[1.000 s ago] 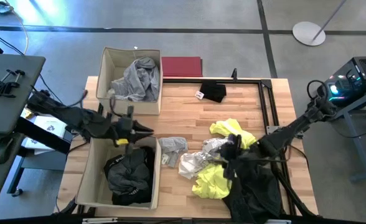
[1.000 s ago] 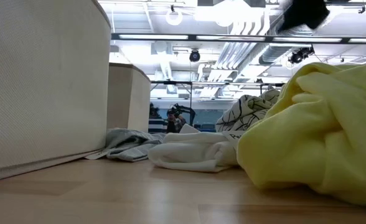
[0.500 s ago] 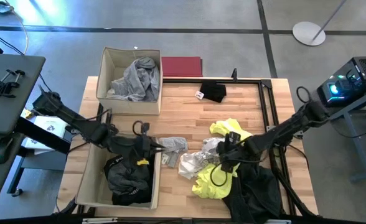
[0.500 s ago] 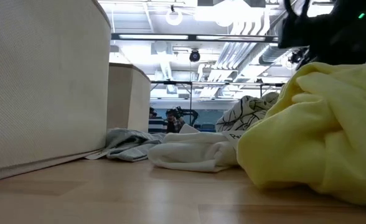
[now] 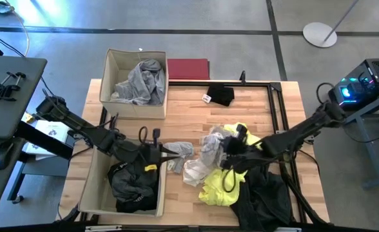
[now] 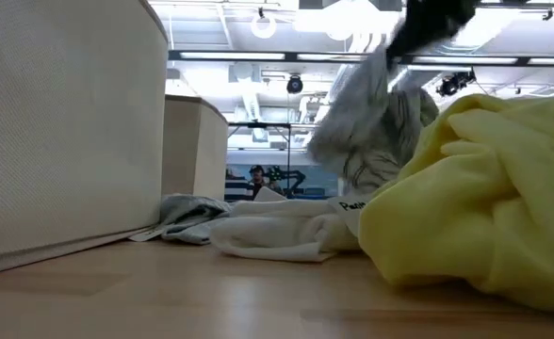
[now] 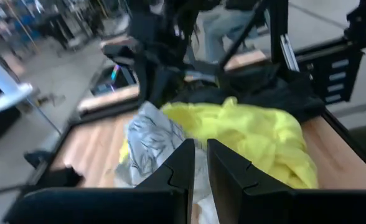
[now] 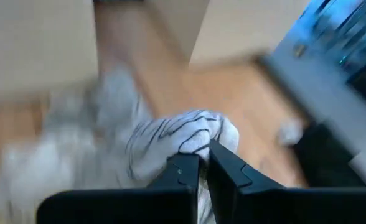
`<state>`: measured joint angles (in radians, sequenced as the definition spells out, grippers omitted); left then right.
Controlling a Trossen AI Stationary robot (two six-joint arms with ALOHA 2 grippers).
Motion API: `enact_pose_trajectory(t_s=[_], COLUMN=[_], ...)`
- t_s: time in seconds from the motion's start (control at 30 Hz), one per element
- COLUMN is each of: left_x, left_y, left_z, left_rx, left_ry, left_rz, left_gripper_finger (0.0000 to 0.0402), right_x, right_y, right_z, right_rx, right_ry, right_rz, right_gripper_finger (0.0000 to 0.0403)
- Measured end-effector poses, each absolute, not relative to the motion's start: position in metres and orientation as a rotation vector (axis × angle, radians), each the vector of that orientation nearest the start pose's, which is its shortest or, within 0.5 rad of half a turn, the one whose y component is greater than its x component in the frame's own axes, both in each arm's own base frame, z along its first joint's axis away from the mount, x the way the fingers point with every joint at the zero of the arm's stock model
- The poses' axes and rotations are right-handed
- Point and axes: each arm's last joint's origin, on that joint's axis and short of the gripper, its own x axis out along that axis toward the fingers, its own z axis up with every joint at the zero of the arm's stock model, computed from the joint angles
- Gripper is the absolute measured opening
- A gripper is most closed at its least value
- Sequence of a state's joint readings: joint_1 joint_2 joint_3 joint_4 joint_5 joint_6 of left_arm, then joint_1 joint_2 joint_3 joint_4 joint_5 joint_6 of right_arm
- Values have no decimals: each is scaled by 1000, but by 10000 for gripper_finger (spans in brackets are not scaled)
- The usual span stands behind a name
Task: Sort clothes
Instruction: Put the white patterned shirt into the top laundry organizer
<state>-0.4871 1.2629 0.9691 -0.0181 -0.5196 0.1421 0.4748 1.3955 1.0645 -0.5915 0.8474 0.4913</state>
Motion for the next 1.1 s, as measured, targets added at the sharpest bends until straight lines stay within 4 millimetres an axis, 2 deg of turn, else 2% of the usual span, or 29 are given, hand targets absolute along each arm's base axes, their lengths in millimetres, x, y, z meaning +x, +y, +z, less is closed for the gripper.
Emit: enact_pose_trajectory(t_s=[0.13,0.23,0.37,0.57,0.73,0.83,1.1], left_x=[258,261,267,278,301,319,357], left_y=[-117,-112,-103,-79,-64,-61,-66], left_z=[322,326,333,334,317,301,264], left_rx=[334,355,374,322,240,204,123], left_ry=[196,154,87,65,89,83,-9], left_rz=[21,34,-7,15,5,-25,-103], left_gripper_finger=[33,33,55,136,205,230,240], right_x=[251,251,252,255,260,264,271], right_y=[113,116,118,118,122,126,131], right_z=[315,335,343,346,356,361,371], right_rx=[-141,-166,-176,-157,-143,-146,-168], right_ry=[431,357,319,291,231,183,89], right_rz=[-553,-543,-527,-527,-434,-366,-247], right_gripper_finger=[3,4,2,1,1,1,1])
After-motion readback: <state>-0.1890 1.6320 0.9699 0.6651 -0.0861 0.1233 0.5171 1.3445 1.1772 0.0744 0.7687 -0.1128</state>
